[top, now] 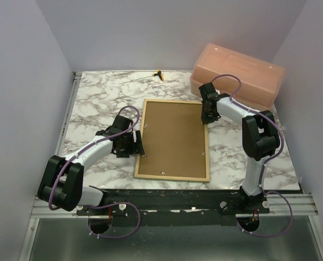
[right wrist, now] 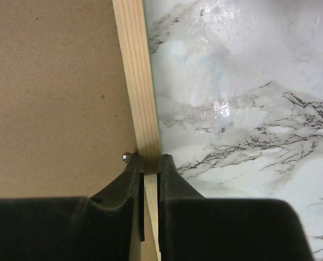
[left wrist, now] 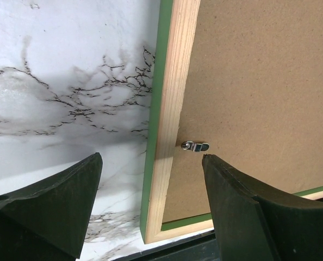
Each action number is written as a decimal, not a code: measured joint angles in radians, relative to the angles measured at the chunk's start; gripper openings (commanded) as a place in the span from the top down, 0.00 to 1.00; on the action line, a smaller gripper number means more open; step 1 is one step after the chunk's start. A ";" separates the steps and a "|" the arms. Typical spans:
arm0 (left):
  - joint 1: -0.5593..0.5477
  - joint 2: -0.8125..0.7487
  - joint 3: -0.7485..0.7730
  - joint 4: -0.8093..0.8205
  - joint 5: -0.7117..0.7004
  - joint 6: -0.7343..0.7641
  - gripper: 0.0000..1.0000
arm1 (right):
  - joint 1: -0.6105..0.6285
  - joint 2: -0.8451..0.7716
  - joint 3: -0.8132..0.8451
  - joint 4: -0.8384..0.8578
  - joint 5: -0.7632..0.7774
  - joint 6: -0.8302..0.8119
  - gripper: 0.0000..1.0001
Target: Put the photo into the frame
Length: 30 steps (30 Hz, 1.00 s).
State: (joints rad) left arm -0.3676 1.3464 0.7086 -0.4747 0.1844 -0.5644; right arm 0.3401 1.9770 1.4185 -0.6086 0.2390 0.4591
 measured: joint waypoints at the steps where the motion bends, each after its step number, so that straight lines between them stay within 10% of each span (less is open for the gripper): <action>1: 0.000 0.000 0.000 0.000 0.000 0.000 0.23 | -0.001 0.000 0.001 0.001 0.001 -0.008 1.00; 10: 0.000 0.000 0.000 0.001 -0.001 0.000 0.23 | 0.002 -0.001 -0.005 0.013 0.008 -0.042 0.99; 18: 0.000 -0.024 0.000 -0.018 -0.027 -0.002 0.23 | 0.002 -0.012 -0.005 0.015 0.008 -0.032 0.40; 30: 0.000 -0.092 0.000 -0.042 -0.079 -0.010 0.23 | -0.002 -0.168 -0.076 0.019 -0.106 0.017 0.31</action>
State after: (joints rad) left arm -0.3679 1.2541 0.7082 -0.5171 0.1059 -0.5739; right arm 0.3382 1.8091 1.3430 -0.5892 0.1326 0.4759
